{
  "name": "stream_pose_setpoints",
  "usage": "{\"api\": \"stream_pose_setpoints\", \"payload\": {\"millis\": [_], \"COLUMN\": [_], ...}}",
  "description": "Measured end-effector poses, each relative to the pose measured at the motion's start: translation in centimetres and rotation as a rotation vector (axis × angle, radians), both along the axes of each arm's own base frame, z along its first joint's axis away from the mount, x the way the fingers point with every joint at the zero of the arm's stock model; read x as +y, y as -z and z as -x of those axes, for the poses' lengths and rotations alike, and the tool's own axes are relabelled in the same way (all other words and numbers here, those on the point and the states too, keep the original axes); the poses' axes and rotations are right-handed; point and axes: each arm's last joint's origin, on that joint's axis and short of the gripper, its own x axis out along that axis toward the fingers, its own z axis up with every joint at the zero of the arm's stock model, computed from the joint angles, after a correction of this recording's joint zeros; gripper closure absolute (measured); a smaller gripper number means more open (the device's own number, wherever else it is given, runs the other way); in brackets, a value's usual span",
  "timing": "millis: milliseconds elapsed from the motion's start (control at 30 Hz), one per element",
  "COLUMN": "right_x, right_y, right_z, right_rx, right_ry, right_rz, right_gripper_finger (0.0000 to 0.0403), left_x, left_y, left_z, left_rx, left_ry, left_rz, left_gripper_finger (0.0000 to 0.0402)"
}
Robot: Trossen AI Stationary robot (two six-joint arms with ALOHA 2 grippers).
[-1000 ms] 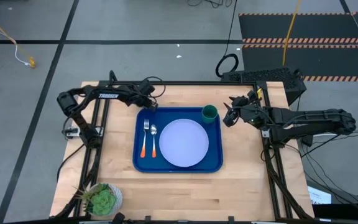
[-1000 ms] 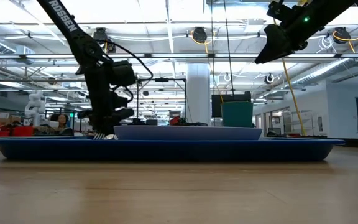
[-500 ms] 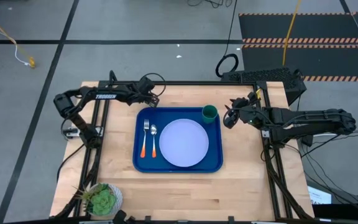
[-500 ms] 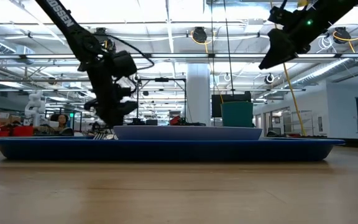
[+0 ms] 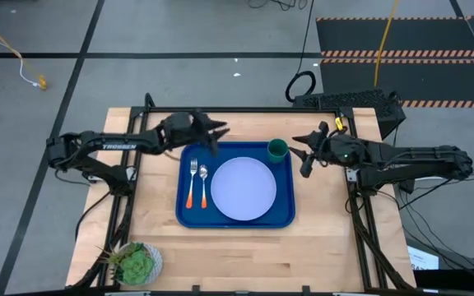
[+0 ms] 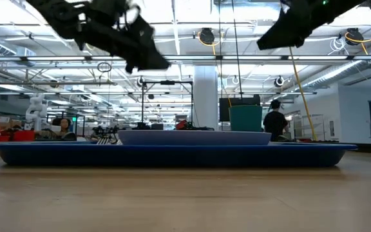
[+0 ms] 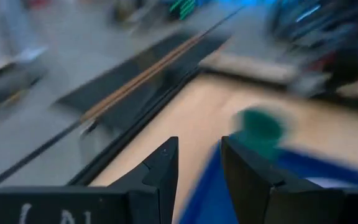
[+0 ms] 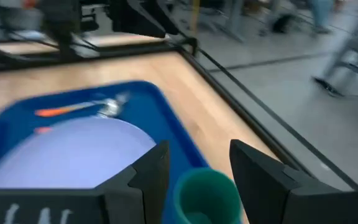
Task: Pick and place plate/cup/fork/spoon on tray
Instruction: Return to Home Position
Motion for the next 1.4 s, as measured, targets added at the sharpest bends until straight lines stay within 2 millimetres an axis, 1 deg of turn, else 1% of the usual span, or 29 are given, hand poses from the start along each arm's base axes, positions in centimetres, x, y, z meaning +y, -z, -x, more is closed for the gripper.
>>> {"api": "stream_pose_setpoints", "payload": {"millis": [100,233,300,367,533,600,700,867,1000,1067,1233,1400], "right_x": [0.3,0.8,1.2,1.6,2.4,2.6,2.7,3.0,3.1,3.2,3.7,3.8], "right_y": [-0.6,-0.8,-0.5,0.2,2.5,3.2,4.3,5.3,5.7,5.9,6.8,8.8], "right_z": [0.5,1.8,2.6,3.5,5.7,6.5,7.2,7.8,8.3,8.4,8.3,8.1], "right_rx": [-0.04,-0.062,-0.09,-0.112,-0.2,-0.224,-0.244,-0.262,-0.27,-0.276,-0.359,-0.342], "right_ry": [-0.088,-0.154,-0.171,-0.195,-0.227,-0.209,-0.196,-0.224,-0.266,-0.33,-0.494,-0.507], "right_rz": [-0.02,-0.078,-0.096,-0.117,-0.173,-0.169,-0.152,-0.135,-0.094,-0.084,-0.086,-0.099], "right_gripper_finger": [0.0243,0.0243,0.0243,0.0243,0.0243,0.0243,0.0243,0.0243,0.0243,0.0243,0.0243,0.0243], "left_x": [-1.4,-2.1,-2.4,-3.0,-4.8,-5.5,-6.3,-7.2,-7.5,-7.6,-8.0,-8.2], "left_y": [-0.2,0.9,1.0,1.1,0.0,0.1,0.8,2.9,3.8,4.5,6.1,6.6], "left_z": [0.4,1.7,2.4,3.3,6.3,7.6,9.4,11.6,12.9,13.4,14.4,14.4], "left_rx": [-0.163,-0.206,-0.221,-0.232,-0.329,-0.354,-0.354,-0.333,-0.37,-0.374,-0.445,-0.418], "left_ry": [0.151,0.214,0.227,0.245,0.284,0.295,0.277,0.226,0.226,0.228,0.289,0.368], "left_rz": [-0.035,0.008,0.013,0.024,0.0,-0.004,0.013,0.062,0.041,0.03,-0.018,-0.002], "left_gripper_finger": [0.0277,0.0277,0.0277,0.0277,0.0277,0.0277,0.0277,0.0277,0.0277,0.0277,0.0277,0.0277]}}
